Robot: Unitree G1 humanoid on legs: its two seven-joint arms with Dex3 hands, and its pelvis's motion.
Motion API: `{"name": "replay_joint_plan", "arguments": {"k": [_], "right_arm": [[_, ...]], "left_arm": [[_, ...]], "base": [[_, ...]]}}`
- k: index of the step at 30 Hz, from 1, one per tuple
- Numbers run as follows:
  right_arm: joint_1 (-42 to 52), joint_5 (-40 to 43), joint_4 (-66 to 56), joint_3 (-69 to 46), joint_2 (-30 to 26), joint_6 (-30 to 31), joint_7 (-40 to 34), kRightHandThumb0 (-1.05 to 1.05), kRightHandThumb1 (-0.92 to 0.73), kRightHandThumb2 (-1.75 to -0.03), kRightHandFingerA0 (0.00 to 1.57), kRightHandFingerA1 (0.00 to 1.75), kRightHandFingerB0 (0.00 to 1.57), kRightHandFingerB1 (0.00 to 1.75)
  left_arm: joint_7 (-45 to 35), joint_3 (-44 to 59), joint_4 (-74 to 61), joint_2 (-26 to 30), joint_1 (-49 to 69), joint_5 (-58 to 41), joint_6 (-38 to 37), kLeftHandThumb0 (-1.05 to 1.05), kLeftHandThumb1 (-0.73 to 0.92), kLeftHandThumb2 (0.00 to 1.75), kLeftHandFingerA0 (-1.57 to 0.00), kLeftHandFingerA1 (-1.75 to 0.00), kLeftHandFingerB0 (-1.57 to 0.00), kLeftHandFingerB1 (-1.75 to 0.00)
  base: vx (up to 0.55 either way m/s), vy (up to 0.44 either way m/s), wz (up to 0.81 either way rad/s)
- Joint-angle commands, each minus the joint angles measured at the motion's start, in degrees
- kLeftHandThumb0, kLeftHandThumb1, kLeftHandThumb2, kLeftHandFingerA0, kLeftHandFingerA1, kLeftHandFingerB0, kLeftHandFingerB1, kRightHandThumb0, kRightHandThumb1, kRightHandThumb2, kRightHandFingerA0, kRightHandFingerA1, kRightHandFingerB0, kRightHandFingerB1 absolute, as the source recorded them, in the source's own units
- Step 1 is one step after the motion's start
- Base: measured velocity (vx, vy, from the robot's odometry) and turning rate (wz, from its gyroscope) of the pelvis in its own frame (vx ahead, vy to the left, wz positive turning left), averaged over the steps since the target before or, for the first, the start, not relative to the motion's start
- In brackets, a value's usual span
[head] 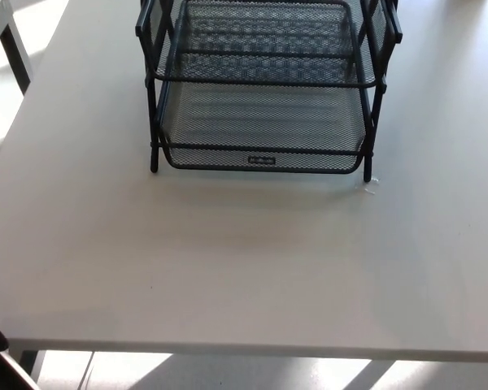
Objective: The robot uses its right hand to grab the drawer kept on the middle of the desk and pull it out towards the robot
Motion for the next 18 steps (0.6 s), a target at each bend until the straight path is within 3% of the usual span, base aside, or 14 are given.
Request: {"name": "replay_joint_plan", "arguments": {"k": [1, 4, 5, 6, 12, 13, 14, 15, 16, 17, 18], "right_arm": [[-6.5, -7.3, -3.4, 8.9, 4.2, 3.3, 3.2, -0.7, -0.57, -0.57, 0.18, 0.39, 0.16, 0.32], [-8.8, -8.5, -2.7, 12.5, 6.4, 1.5, 3.0, -0.73, -0.59, -0.58, 0.15, 0.39, 0.14, 0.32], [-9.8, -9.7, -2.6, 14.2, 7.1, 1.6, 3.4, -0.39, -0.32, -0.94, 0.0, 0.51, 0.0, 0.5], [-12.4, -13.0, -2.2, 18.8, 10.7, 1.3, 2.3, -0.79, -0.62, -0.6, 0.17, 0.45, 0.17, 0.34], [-16.1, -15.8, -2.2, 24.9, 14.8, 0.8, 5.0, -0.76, -0.62, -0.59, 0.13, 0.44, 0.13, 0.37], [-16.4, -15.8, -2.4, 25.6, 15.1, 1.2, 6.2, -0.4, -0.33, -0.95, 0.0, 0.51, 0.0, 0.51], [-16.4, -16.2, -2.6, 25.9, 15.5, 1.3, 6.6, -0.4, -0.33, -0.95, 0.0, 0.52, 0.0, 0.51], [-16.7, -16.6, -2.6, 26.3, 15.8, 1.3, 7.0, -0.4, -0.33, -0.95, 0.0, 0.52, 0.0, 0.51], [-16.9, -15.4, -2.0, 26.8, 17.6, 0.3, 6.3, -0.72, -0.58, -0.57, 0.1, 0.44, 0.15, 0.35], [-17.3, -15.7, -1.6, 27.6, 18.8, 0.3, 6.2, -0.39, -0.31, -0.94, 0.02, 0.53, 0.0, 0.5], [-17.3, -15.9, -1.5, 27.5, 19.0, 0.3, 6.3, -0.39, -0.31, -0.94, 0.02, 0.53, 0.0, 0.5]], "left_arm": [[-1.0, 0.5, 0.9, 0.6, -0.3, 0.5, -2.2, -0.29, 0.54, 0.55, -0.81, -0.94, -0.83, -0.66], [-1.4, 0.6, 0.4, 0.8, -0.1, 0.6, -1.6, -0.3, 0.54, 0.57, -0.81, -0.93, -0.81, -0.65], [-1.6, 0.8, 0.0, 0.7, 0.1, 0.6, -1.2, -0.29, 0.54, 0.56, -0.8, -0.91, -0.82, -0.64], [-1.7, 0.8, 0.0, 0.9, 0.2, 0.7, -1.5, -0.3, 0.55, 0.57, -0.8, -0.9, -0.8, -0.62], [-1.5, 0.5, 0.2, 0.1, -0.5, 0.7, -2.0, -0.31, 0.55, 0.56, -0.8, -0.9, -0.81, -0.61], [-1.5, 0.5, 0.1, 0.2, -0.4, 0.8, -2.0, -0.31, 0.56, 0.56, -0.79, -0.89, -0.8, -0.61], [-1.5, 0.6, 0.0, 0.2, -0.4, 0.9, -2.0, -0.3, 0.55, 0.57, -0.79, -0.88, -0.81, -0.6], [-1.4, 0.6, 0.1, 0.2, -0.4, 1.0, -2.0, -0.3, 0.55, 0.57, -0.79, -0.88, -0.81, -0.6], [-1.4, 0.6, 0.0, 0.2, -0.4, 1.0, -2.0, -0.29, 0.55, 0.57, -0.79, -0.89, -0.81, -0.61], [-1.4, 0.5, 0.1, 0.2, -0.5, 1.0, -2.2, -0.29, 0.55, 0.57, -0.79, -0.89, -0.81, -0.61], [-1.4, 0.5, 0.1, 0.2, -0.5, 1.0, -2.2, -0.29, 0.55, 0.57, -0.79, -0.89, -0.81, -0.61]], "base": [[0.0, 0.0, 0.0], [0.0, 0.0, 0.0], [0.0, 0.0, 0.0], [0.0, 0.0, 0.0], [0.0, 0.0, 0.0], [0.0, 0.0, 0.0], [0.0, 0.0, 0.0], [0.0, 0.0, 0.0], [0.0, 0.0, 0.0], [0.0, 0.0, 0.0], [0.0, 0.0, 0.0]]}}
